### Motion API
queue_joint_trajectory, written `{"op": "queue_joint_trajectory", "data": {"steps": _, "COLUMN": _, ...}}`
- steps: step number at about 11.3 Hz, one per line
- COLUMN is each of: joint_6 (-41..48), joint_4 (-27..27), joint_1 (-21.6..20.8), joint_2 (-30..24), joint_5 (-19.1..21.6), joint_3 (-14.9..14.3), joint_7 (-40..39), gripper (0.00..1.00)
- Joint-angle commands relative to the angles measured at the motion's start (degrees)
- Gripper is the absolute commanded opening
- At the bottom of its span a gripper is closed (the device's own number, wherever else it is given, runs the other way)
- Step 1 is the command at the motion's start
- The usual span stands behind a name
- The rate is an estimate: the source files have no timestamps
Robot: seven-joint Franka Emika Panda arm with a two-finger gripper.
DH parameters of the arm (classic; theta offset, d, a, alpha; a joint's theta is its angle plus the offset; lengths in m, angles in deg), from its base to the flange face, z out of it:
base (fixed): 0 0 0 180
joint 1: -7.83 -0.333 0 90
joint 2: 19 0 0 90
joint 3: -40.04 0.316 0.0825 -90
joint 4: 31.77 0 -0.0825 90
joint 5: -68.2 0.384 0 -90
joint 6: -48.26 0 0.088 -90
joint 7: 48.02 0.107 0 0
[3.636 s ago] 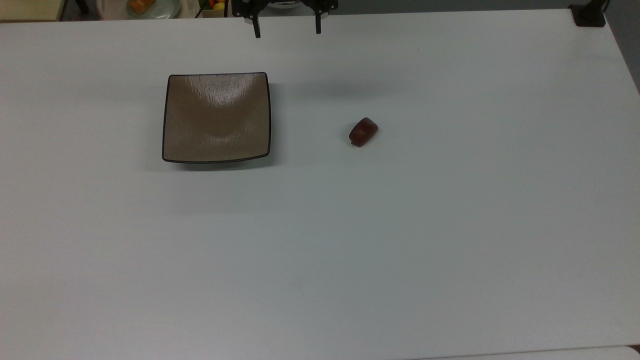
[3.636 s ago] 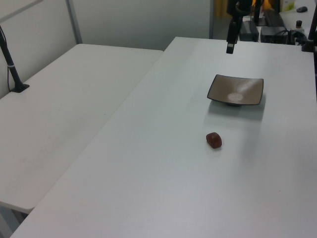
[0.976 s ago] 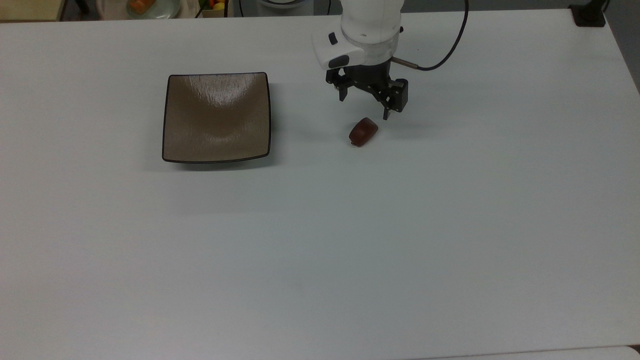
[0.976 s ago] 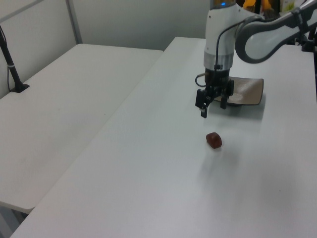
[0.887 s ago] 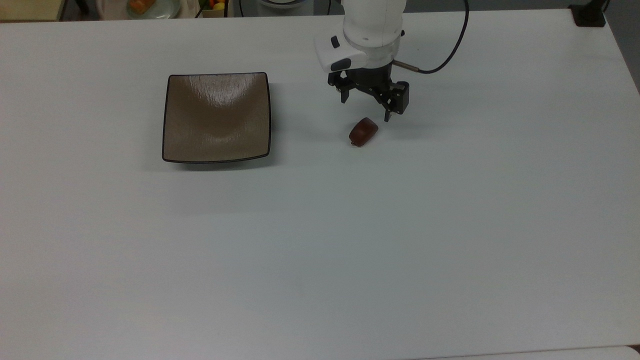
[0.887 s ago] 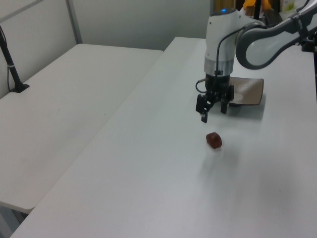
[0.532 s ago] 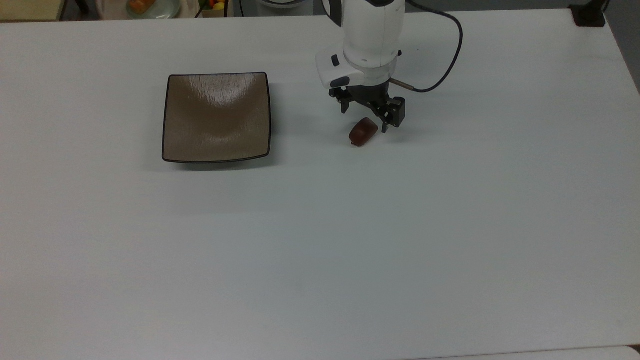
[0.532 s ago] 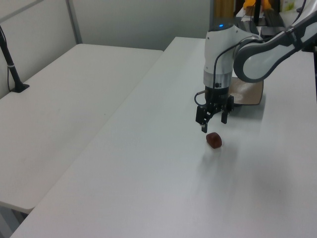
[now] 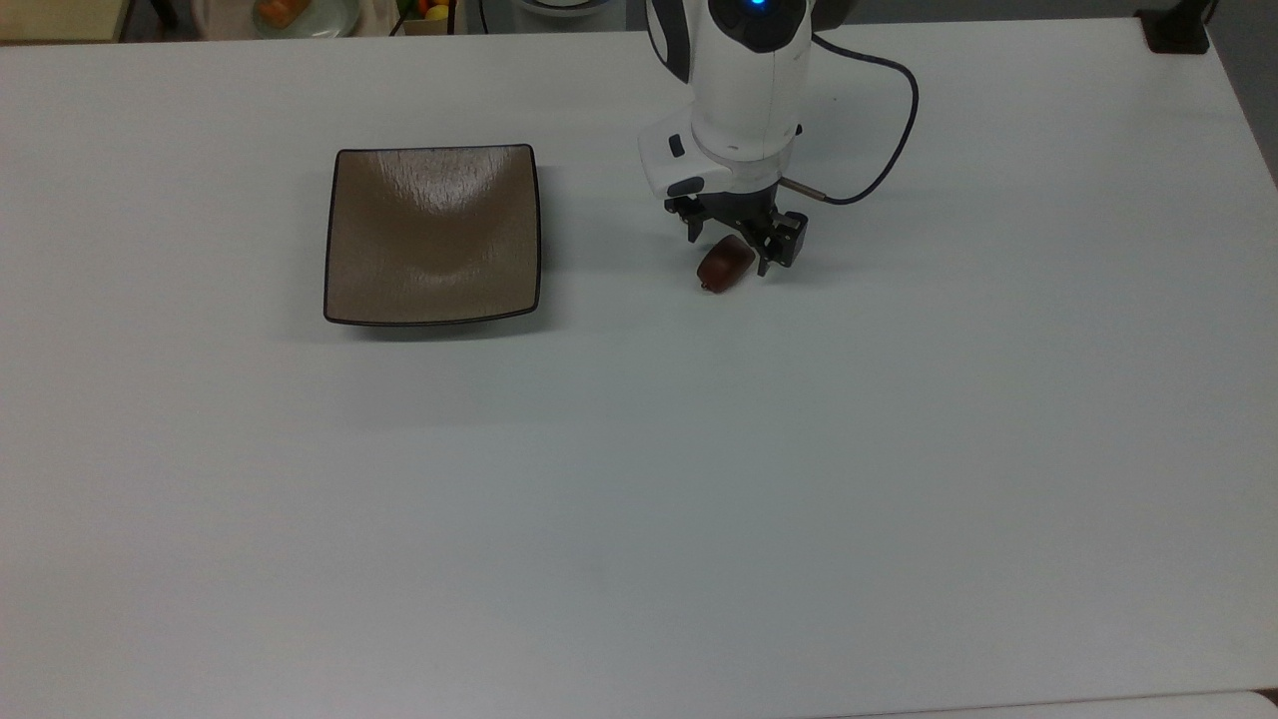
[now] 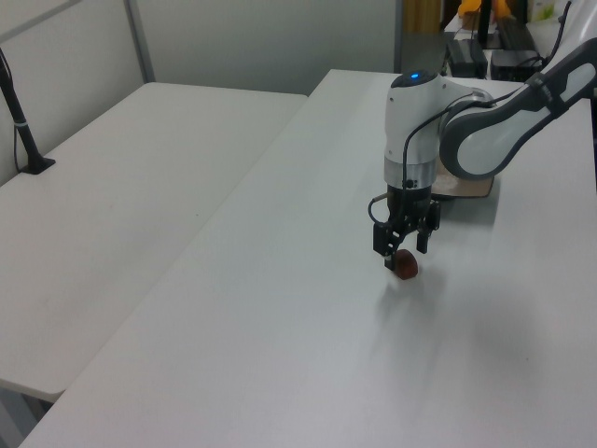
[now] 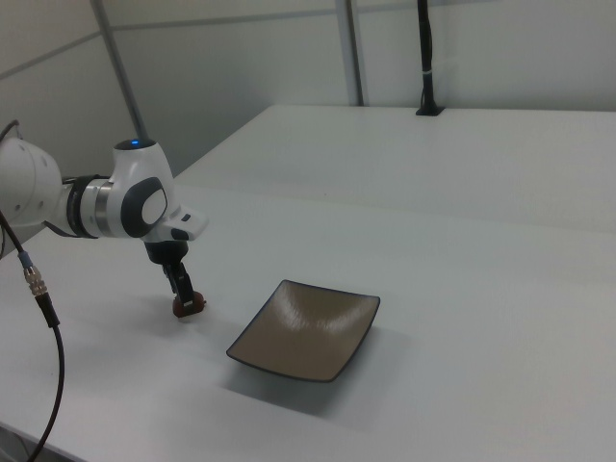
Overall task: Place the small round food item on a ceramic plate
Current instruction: 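Lower the gripper around the food item and close it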
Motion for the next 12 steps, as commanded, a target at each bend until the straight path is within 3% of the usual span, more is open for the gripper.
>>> {"op": "queue_joint_trajectory", "data": {"steps": 1, "joint_6": -1.91, "joint_4": 0.63, "joint_1": -0.47, "joint_2": 0.07, "joint_5": -1.68, "joint_3": -0.32, "joint_7": 1.22, "gripper": 0.67}}
{"op": "queue_joint_trajectory", "data": {"steps": 3, "joint_6": -1.92, "joint_4": 0.63, "joint_1": -0.47, "joint_2": 0.16, "joint_5": -1.76, "joint_3": -0.32, "joint_7": 1.13, "gripper": 0.43}}
{"op": "queue_joint_trajectory", "data": {"steps": 6, "joint_6": -2.71, "joint_4": 0.63, "joint_1": -0.47, "joint_2": 0.25, "joint_5": -1.76, "joint_3": -0.32, "joint_7": 0.78, "gripper": 0.26}}
{"op": "queue_joint_trajectory", "data": {"steps": 8, "joint_6": -2.71, "joint_4": 0.45, "joint_1": -0.29, "joint_2": 0.16, "joint_5": -1.76, "joint_3": -0.32, "joint_7": 0.0, "gripper": 0.09}}
{"op": "queue_joint_trajectory", "data": {"steps": 10, "joint_6": -2.62, "joint_4": 0.36, "joint_1": -0.29, "joint_2": 0.07, "joint_5": -1.77, "joint_3": -0.32, "joint_7": -1.32, "gripper": 0.0}}
{"op": "queue_joint_trajectory", "data": {"steps": 12, "joint_6": -2.27, "joint_4": 0.19, "joint_1": -0.2, "joint_2": -0.28, "joint_5": -1.76, "joint_3": -0.32, "joint_7": -1.42, "gripper": 0.0}}
